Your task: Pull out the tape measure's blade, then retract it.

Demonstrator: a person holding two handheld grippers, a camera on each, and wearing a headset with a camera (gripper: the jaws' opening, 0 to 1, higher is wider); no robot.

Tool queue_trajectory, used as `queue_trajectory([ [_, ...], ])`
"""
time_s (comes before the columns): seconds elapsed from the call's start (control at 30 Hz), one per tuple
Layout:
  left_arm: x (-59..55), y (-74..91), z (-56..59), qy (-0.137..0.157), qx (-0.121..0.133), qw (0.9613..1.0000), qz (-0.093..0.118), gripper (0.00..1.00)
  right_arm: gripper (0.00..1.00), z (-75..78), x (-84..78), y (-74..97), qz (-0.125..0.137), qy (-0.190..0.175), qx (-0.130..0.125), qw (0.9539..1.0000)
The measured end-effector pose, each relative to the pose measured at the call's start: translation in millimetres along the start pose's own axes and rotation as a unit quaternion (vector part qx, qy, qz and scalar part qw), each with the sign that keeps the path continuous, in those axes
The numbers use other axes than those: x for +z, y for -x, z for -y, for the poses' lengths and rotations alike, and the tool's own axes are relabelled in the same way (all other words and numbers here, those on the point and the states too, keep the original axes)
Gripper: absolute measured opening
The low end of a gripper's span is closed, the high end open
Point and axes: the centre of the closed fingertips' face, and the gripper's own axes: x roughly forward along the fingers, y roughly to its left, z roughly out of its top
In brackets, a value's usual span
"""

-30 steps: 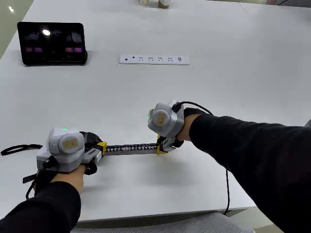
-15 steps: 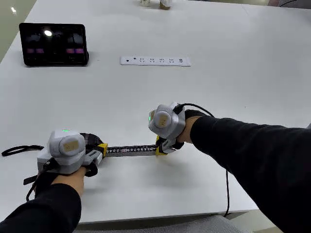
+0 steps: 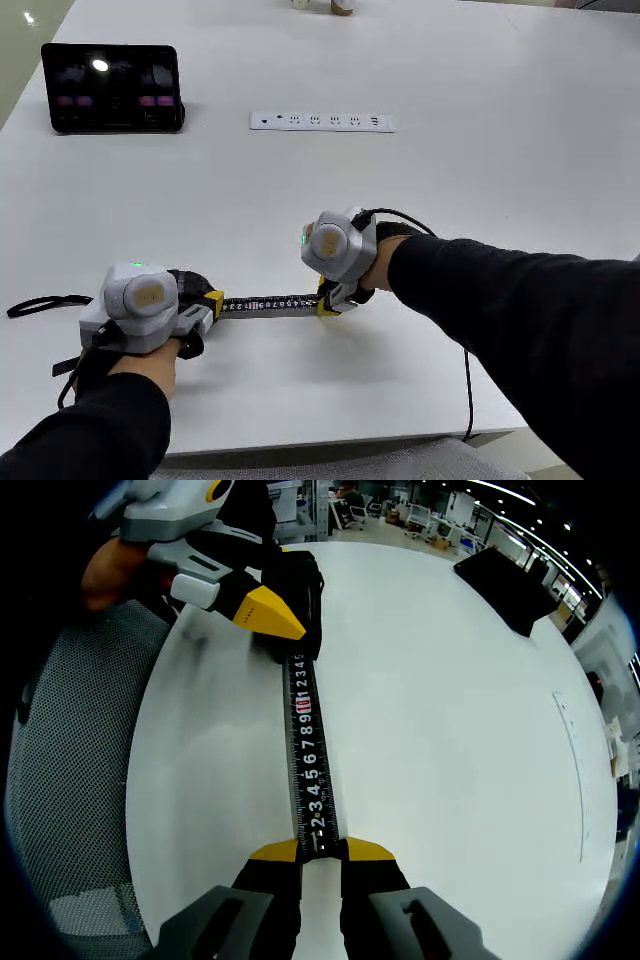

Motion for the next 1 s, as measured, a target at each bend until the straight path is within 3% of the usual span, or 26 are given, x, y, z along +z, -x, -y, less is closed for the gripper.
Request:
queue_trajectory([
  [0.47, 0.8, 3.1, 0.8, 0.013, -0.004, 0.9999, 0.005, 0.58, 0.11, -0.6, 4.3, -1.8, 0.006, -0.001, -0.001, 1.0],
  [1.0, 0.2, 4.1, 3.1, 0.003, -0.002, 1.0, 0.001, 0.58, 0.11, -1.0, 10.8, -4.3, 0.002, -0.002, -0.001, 1.0],
])
